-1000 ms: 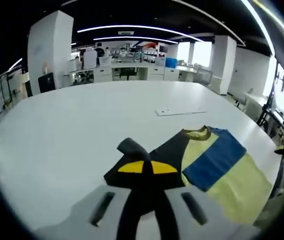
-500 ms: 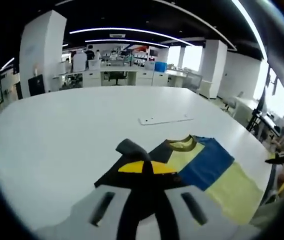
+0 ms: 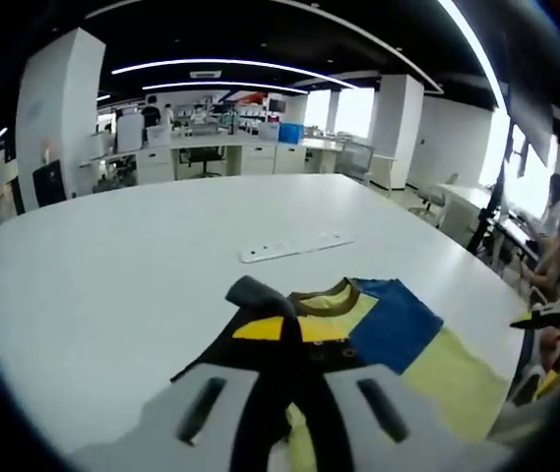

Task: Fold the garment on the visible template until the final outline fits inside the template.

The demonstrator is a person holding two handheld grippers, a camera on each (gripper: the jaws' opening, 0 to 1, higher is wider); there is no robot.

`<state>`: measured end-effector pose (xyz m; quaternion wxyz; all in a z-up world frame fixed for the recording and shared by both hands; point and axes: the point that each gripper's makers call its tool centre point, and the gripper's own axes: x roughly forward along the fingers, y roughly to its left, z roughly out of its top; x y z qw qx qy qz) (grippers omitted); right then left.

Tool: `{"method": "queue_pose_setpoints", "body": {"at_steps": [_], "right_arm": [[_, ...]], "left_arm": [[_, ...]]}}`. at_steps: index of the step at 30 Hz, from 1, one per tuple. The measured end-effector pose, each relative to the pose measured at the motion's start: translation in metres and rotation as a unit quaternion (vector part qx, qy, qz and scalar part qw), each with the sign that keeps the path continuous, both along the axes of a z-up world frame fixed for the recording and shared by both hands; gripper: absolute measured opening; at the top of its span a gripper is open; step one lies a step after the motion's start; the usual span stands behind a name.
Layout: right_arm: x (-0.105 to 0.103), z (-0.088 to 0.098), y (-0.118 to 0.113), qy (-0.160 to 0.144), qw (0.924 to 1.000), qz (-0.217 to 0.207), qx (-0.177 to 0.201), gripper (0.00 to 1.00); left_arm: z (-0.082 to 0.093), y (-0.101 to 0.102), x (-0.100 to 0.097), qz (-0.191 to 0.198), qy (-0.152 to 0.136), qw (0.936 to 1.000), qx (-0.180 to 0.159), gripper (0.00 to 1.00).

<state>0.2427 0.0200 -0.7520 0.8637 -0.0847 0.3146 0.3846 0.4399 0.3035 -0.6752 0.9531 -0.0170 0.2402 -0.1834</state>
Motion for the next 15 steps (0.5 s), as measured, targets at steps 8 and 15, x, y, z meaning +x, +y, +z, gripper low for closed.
{"method": "queue_pose_setpoints", "body": {"at_steps": [8, 15], "right_arm": [[-0.002, -0.004, 0.003, 0.005, 1.0, 0.003, 0.001, 0.99], [0.0, -0.004, 0.003, 0.004, 1.0, 0.003, 0.002, 0.99]], "left_arm": [[0.008, -0.033, 0.01, -0.024, -0.005, 0.9997, -0.006, 0.0], [0.008, -0.062, 0.017, -0.045, -0.007, 0.9989, -0.011, 0.0]]}}
